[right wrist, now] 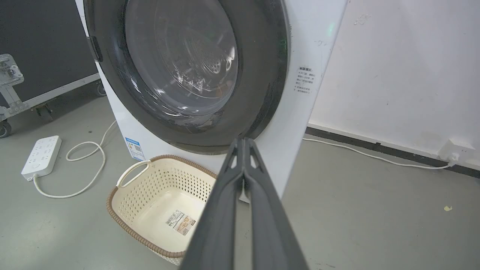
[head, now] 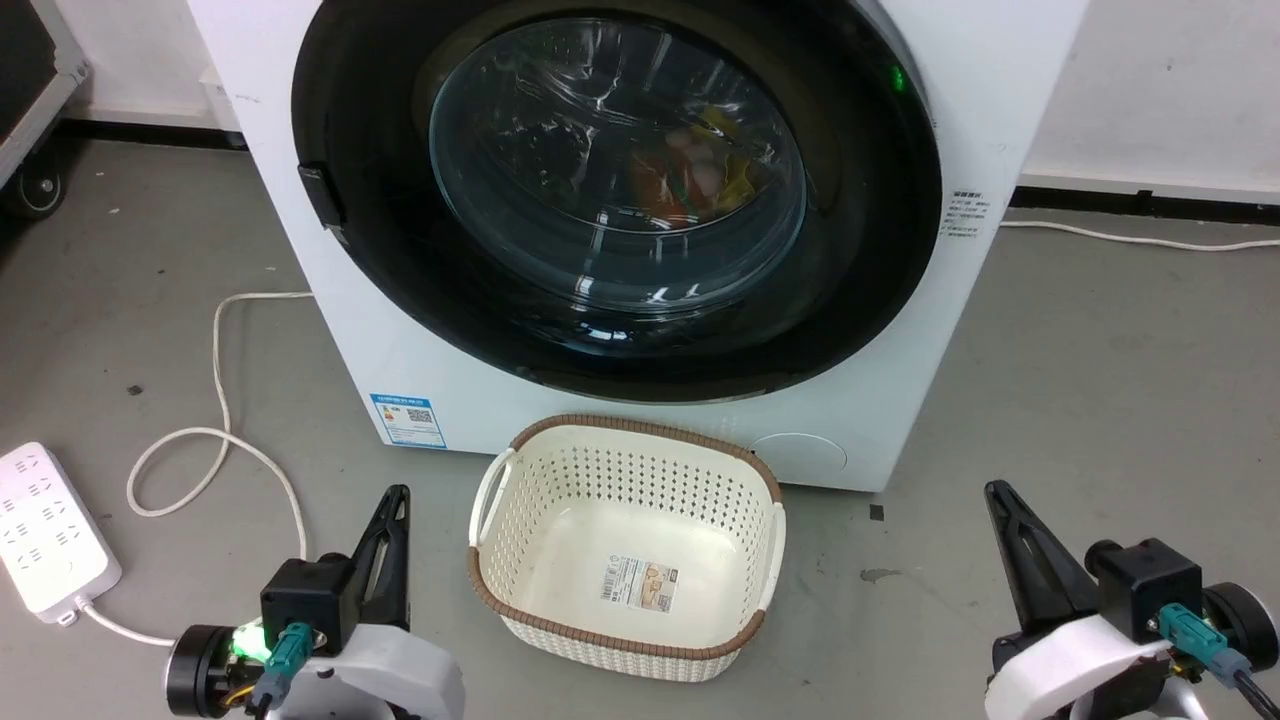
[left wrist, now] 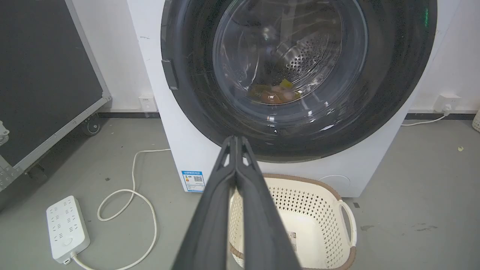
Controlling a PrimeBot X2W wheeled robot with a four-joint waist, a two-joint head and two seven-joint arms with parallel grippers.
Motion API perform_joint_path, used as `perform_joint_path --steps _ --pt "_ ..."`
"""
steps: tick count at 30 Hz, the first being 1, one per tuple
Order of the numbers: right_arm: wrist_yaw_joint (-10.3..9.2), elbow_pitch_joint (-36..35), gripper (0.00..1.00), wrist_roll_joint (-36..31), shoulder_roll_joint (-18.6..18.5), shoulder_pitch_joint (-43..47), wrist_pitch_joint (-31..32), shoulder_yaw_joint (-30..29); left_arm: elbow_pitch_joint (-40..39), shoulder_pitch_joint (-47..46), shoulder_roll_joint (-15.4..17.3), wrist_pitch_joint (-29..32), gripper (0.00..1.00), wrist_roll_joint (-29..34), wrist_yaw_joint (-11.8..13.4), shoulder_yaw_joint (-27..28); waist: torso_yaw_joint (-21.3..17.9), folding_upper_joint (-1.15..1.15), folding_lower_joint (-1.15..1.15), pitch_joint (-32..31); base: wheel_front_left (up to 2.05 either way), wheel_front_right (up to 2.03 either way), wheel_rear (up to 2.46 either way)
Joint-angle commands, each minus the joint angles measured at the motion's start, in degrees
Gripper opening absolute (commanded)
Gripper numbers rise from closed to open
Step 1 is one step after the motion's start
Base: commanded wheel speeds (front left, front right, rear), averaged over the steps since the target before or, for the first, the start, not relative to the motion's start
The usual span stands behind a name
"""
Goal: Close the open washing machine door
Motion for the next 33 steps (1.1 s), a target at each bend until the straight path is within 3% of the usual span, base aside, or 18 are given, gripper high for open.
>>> perform_joint_path --steps 1,33 --pt "-0.03 -0.5 0.00 0.3 0.2 0.8 0.2 0.1 -0.3 0.6 -0.1 0.2 0.00 0.5 0.3 0.1 0.0 0.00 0.00 0.0 0.00 0.00 0.00" --pt "-0.04 -2.1 0.00 0.4 0.3 1.1 3.6 1.2 -1.5 0.7 -0.3 3.6 0.00 1.6 1.9 1.0 -0.2 0.00 0.00 -1.2 0.00 0.00 0.00"
